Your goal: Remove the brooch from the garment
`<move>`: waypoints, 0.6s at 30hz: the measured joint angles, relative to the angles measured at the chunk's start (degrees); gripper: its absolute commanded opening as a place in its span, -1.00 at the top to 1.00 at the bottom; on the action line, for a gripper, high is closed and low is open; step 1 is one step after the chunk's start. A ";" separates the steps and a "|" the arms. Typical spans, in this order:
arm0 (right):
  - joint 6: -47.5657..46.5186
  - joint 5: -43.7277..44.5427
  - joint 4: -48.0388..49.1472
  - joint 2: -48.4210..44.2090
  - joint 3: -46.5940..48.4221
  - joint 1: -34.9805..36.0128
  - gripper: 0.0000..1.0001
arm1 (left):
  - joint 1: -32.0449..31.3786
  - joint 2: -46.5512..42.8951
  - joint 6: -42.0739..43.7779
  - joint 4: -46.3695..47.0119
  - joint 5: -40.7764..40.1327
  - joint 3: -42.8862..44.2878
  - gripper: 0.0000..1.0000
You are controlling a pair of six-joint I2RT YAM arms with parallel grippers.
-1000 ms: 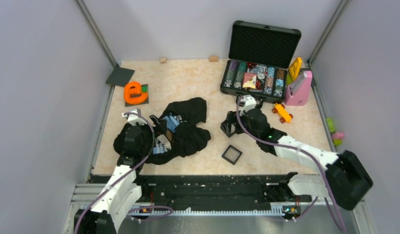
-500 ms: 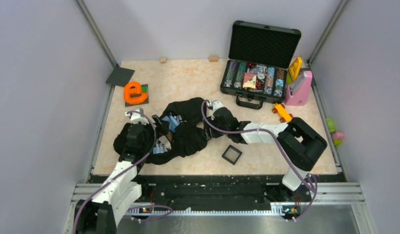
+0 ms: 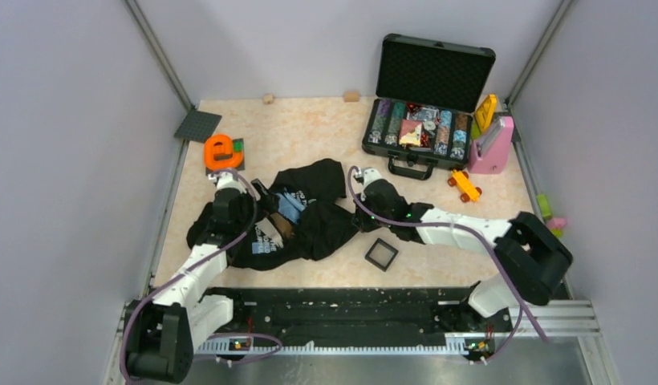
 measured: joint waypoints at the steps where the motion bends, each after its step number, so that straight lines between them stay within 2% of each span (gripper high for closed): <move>1: 0.42 0.48 -1.20 -2.62 -1.07 0.00 1.00 | 0.07 0.92 -0.52 -1.64 0.00 1.38 -0.92; 6: 3.26 -0.59 -2.75 -10.19 -6.99 0.00 1.00 | 0.24 5.81 -2.78 -9.86 0.44 9.07 -0.96; 15: 5.97 -2.32 -7.52 -11.37 -12.70 0.00 1.00 | 0.35 15.26 -4.46 -23.32 -3.39 17.18 -0.96; 17: 5.95 -1.86 -7.98 -12.04 -12.70 0.00 1.00 | 0.35 16.87 -4.44 -24.76 -3.06 17.22 -0.93; 18: 5.95 -1.70 -8.04 -12.28 -12.70 0.00 1.00 | 0.35 17.70 -4.39 -25.46 -2.91 17.22 -0.85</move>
